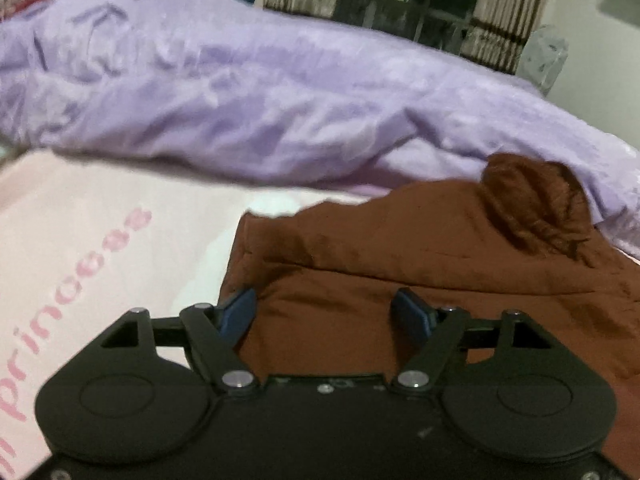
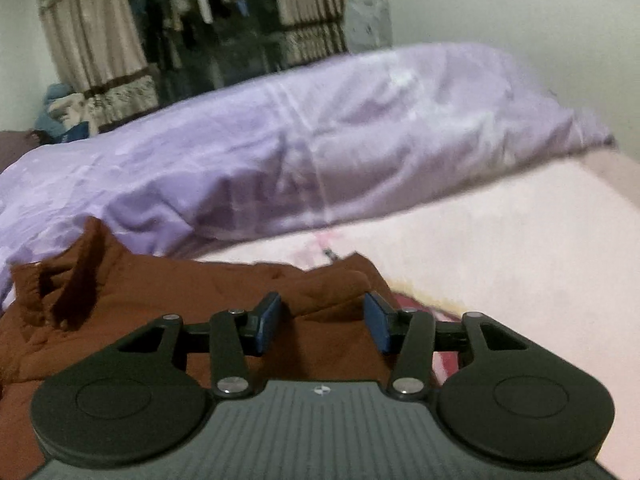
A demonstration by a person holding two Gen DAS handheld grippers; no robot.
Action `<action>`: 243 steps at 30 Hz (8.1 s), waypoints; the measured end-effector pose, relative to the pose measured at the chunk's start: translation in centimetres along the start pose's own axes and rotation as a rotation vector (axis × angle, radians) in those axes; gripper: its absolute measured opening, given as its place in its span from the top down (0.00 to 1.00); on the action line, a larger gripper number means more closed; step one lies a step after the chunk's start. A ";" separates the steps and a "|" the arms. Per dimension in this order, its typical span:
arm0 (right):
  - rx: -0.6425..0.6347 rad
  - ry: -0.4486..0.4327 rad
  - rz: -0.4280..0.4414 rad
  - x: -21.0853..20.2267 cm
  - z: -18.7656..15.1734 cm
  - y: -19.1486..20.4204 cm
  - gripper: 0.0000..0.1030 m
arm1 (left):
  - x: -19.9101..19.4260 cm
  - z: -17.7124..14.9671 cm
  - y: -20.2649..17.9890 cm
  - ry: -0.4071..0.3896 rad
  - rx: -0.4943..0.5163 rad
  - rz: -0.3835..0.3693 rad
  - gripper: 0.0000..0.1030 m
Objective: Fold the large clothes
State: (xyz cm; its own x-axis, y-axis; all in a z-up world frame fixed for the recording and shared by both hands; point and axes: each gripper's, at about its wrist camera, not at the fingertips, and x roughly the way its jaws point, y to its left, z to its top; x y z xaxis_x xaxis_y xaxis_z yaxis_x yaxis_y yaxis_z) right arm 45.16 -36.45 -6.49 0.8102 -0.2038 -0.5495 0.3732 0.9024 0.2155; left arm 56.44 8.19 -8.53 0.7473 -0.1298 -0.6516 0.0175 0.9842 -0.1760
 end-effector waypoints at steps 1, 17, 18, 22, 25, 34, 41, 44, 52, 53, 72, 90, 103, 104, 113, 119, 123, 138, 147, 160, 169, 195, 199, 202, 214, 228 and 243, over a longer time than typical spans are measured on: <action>0.006 0.012 0.002 0.3 -0.2 -0.1 0.46 | 0.3 -0.2 0.4 -0.001 -0.021 -0.012 0.21; -0.129 -0.124 0.040 -12.3 -3.2 1.0 0.46 | -12.1 -3.9 -1.9 -0.161 0.055 -0.010 0.22; -0.125 -0.118 0.048 -12.8 -3.6 0.8 0.46 | -12.8 -4.8 -1.9 -0.162 0.048 -0.021 0.22; -0.113 -0.078 0.040 -13.1 -5.4 0.1 0.46 | -13.6 -8.0 -1.5 -0.145 0.011 -0.039 0.22; -0.082 -0.041 0.002 -11.6 -6.3 -0.8 0.46 | -12.3 -9.5 -1.1 -0.098 -0.008 -0.022 0.22; -0.058 -0.033 -0.100 -10.5 -7.6 -0.4 0.46 | -11.1 -10.7 -0.1 -0.090 -0.047 -0.047 0.19; -0.032 -0.098 0.060 -14.6 -7.9 4.3 0.46 | -16.7 -12.2 1.6 -0.140 -0.264 -0.105 0.17; -0.101 -0.099 0.168 -15.8 -8.6 8.3 0.46 | -16.7 -14.1 2.2 -0.123 -0.369 -0.141 0.17; -0.220 -0.061 0.271 -15.4 -10.7 15.5 0.46 | -13.7 -14.3 3.2 -0.077 -0.525 -0.212 0.17; -0.210 -0.044 0.267 -14.9 -10.8 15.6 0.46 | -13.3 -14.2 3.4 -0.071 -0.541 -0.211 0.17; -0.259 0.000 0.196 -12.2 -14.6 16.1 0.46 | -8.8 -10.7 4.7 -0.151 -0.632 -0.182 0.00; -0.263 -0.005 0.253 -13.1 -13.4 14.9 0.46 | -10.8 -8.3 2.1 -0.139 -0.455 -0.119 0.67; -0.115 -0.108 0.102 -17.3 -7.9 2.0 0.44 | -16.3 -4.6 -11.9 -0.263 -0.310 -0.668 0.74; -0.095 -0.115 0.084 -17.5 -7.6 0.7 0.44 | -16.3 -4.6 -14.4 -0.255 -0.275 -0.707 0.74; 0.010 -0.087 -0.036 -17.6 -8.2 -7.1 0.43 | -6.3 -11.8 -33.1 0.020 0.054 -0.640 0.69; 0.074 -0.076 0.003 -17.8 -8.1 -9.2 0.39 | -6.0 -12.5 -34.4 -0.008 0.120 -0.740 0.17; 0.211 -0.125 0.136 -18.6 -7.8 -9.9 0.23 | -10.0 -10.0 -31.0 -0.008 0.004 -0.837 0.16; 0.415 0.039 0.375 -13.0 -5.8 -6.8 0.16 | -12.8 -15.6 -19.1 -0.092 0.177 -0.449 0.10; 0.342 0.024 0.332 -12.3 -4.2 -5.3 0.73 | -9.0 -15.9 -23.1 -0.101 0.261 -0.305 0.37; 0.492 0.000 0.390 -8.7 -9.3 -12.1 0.76 | -4.3 -15.5 -19.9 -0.012 0.144 -0.275 0.33; 0.461 0.013 0.425 -10.0 -8.0 -13.1 0.42 | -7.3 -14.5 -18.4 0.042 0.183 -0.308 0.35; 0.009 -0.040 0.073 -11.4 -7.0 -5.1 0.57 | -4.4 -11.3 -26.7 0.011 0.278 -0.430 0.35; 0.013 -0.033 0.085 -12.0 -7.0 -5.3 0.56 | -5.2 -11.5 -26.5 -0.007 0.312 -0.429 0.33; 0.008 -0.010 0.101 -12.9 -5.3 -5.5 0.46 | -6.7 -10.2 -26.3 -0.014 0.342 -0.446 0.30; 0.085 0.099 0.203 -5.1 3.2 -4.1 0.21 | -1.2 -2.9 -25.3 0.035 0.141 -0.391 0.31; 0.188 0.130 0.192 -3.3 -0.8 -6.8 0.95 | -0.8 -5.2 -28.8 -0.019 0.306 -0.358 0.24; 0.296 -0.057 0.205 -15.0 -4.5 -10.5 0.27 | -7.3 -9.9 -18.0 0.000 0.152 -0.362 0.22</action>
State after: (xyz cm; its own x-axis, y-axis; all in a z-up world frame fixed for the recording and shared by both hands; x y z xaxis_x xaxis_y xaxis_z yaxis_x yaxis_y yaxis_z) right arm 27.04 -41.13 -4.15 0.9023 -0.0586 -0.4271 0.3086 0.7795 0.5452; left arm 44.08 -9.81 -7.88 0.6748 -0.4723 -0.5671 0.3782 0.8811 -0.2838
